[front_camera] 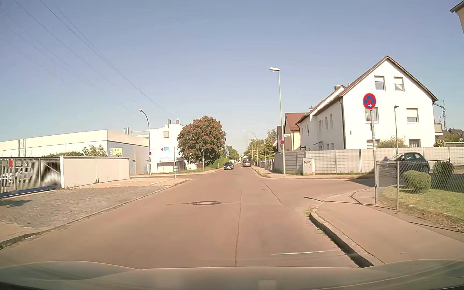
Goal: Follow the waypoints while adhering to traffic rules and regulations
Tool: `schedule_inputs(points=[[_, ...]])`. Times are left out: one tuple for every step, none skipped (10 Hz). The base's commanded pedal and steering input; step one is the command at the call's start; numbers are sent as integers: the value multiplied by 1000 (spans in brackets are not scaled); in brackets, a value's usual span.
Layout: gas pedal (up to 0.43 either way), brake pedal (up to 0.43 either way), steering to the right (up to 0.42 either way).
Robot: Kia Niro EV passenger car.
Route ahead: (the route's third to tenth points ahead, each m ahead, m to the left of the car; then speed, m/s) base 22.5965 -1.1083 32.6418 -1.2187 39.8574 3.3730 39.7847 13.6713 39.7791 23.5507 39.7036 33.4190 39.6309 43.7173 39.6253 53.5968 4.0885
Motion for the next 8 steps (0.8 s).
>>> schedule_inputs(points=[[0,165,-7],[0,165,-7],[0,171,-7],[0,171,-7],[0,171,-7],[0,171,-7],[0,171,-7],[0,171,-7]])
